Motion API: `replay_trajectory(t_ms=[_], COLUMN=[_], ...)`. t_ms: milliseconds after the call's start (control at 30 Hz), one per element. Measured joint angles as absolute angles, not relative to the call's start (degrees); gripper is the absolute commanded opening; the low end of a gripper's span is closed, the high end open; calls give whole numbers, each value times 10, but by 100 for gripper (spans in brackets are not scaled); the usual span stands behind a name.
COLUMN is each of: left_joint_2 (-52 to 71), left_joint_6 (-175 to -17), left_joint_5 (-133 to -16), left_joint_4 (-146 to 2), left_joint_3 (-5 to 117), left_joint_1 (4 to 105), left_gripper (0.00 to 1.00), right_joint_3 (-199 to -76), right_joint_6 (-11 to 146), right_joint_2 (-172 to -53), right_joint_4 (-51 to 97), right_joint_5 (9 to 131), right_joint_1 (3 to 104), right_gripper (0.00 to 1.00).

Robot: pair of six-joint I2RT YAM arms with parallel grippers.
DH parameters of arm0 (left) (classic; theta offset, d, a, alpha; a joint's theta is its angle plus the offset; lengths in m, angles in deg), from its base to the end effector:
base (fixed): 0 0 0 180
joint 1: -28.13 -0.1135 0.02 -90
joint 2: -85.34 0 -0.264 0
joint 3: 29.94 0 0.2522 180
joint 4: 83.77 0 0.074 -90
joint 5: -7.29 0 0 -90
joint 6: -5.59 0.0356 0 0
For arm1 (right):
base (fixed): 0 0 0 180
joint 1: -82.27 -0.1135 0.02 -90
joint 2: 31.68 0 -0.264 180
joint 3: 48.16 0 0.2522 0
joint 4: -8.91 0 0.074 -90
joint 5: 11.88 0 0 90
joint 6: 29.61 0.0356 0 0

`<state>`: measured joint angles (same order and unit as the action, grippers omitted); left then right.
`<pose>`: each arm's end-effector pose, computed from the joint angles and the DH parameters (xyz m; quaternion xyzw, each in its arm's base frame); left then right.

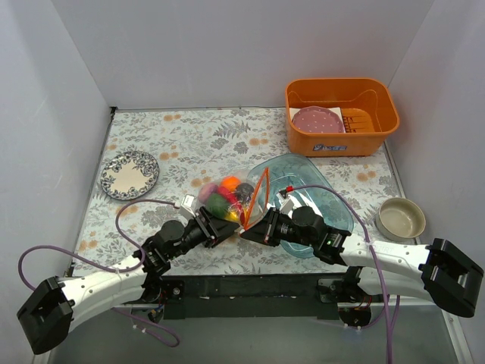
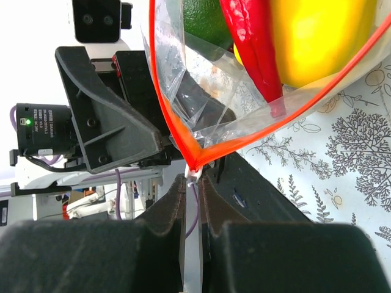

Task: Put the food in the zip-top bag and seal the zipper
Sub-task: Zip the zipper food storage bag at the center of the board.

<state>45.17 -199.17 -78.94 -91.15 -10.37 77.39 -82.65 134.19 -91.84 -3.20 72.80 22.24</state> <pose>0.1033 -0.1235 0.1700 -0.4066 0.6699 -0.6182 0.0607 0.1082 0.1943 0.2076 0.0656 0.7826 0.5828 0.2088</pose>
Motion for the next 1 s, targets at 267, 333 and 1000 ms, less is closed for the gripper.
replay_trajectory(t_ms=[267,333,1000], left_joint_2=[394,387,384], left_joint_6=[-1993,-1994,-1997], left_joint_5=[-789,-789,-791], left_joint_4=[-967,-977,-974], left_joint_3=[-104,-104,-99], left_joint_1=[774,774,774], left_gripper=[45,40,0], right_joint_3=[-827,-827,-828], right_joint_6=[1347,1348,1341], right_joint_2=[-921,-923,-933], right_joint_4=[-43,-45,-30], right_joint_5=[720,719,712], right_joint_1=[222,222,222], right_gripper=[6,5,42])
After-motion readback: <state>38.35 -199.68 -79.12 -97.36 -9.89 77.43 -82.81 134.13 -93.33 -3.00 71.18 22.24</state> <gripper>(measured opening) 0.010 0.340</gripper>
